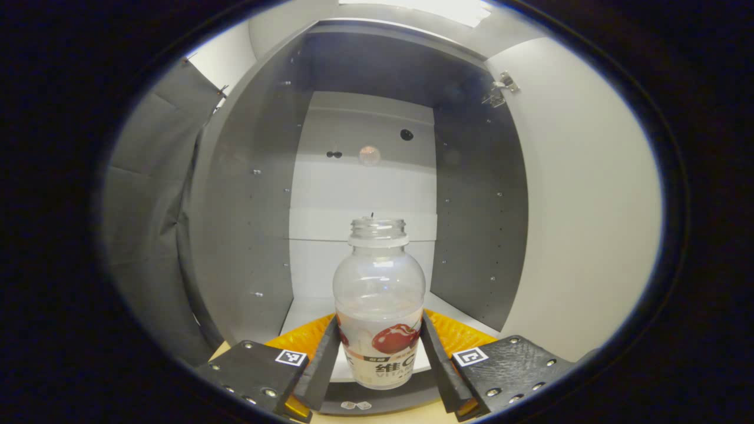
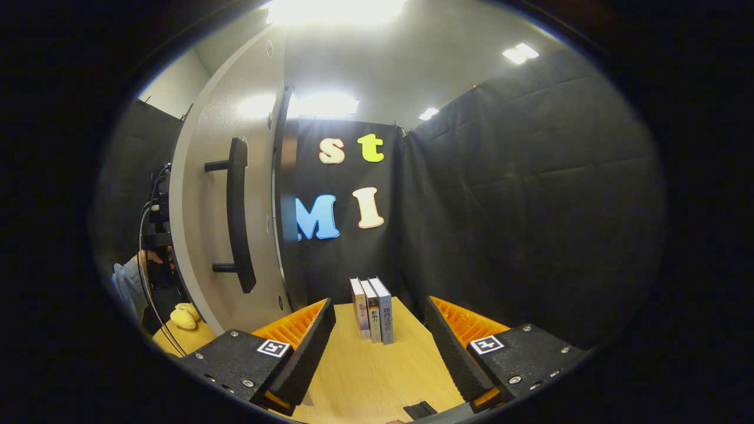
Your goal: Open the cabinet door with the right hand, grasp the bottle in the cabinet with the left hand and place it on the coaster, then close the cabinet door with the right hand.
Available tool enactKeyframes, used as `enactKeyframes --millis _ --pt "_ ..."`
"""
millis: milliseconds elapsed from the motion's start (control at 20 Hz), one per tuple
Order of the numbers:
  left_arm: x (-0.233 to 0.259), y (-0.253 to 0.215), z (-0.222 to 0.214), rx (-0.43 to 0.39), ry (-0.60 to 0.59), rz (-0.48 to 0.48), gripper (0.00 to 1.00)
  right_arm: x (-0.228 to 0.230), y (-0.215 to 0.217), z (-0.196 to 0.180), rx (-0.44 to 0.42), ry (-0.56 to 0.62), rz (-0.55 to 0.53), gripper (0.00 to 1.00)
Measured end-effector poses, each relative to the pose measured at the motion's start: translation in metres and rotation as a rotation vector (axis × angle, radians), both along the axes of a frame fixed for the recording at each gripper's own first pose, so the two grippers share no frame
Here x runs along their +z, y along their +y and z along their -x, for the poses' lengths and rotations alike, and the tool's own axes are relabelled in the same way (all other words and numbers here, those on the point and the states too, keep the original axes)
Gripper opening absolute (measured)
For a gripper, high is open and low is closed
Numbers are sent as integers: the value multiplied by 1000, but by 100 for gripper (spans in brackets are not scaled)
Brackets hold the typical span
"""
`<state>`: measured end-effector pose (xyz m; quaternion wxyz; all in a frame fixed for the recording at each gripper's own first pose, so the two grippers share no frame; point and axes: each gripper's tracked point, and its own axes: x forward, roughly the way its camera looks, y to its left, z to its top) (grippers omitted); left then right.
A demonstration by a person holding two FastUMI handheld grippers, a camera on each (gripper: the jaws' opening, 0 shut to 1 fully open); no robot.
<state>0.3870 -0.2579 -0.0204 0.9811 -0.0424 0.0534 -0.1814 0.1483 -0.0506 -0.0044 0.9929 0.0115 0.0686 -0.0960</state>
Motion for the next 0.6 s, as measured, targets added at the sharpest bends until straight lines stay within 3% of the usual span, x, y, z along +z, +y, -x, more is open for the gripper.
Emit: enactKeyframes --millis 600 --pt "-2 2 6 69 -17 2 78 -4 5 17 113 -5 -20 95"
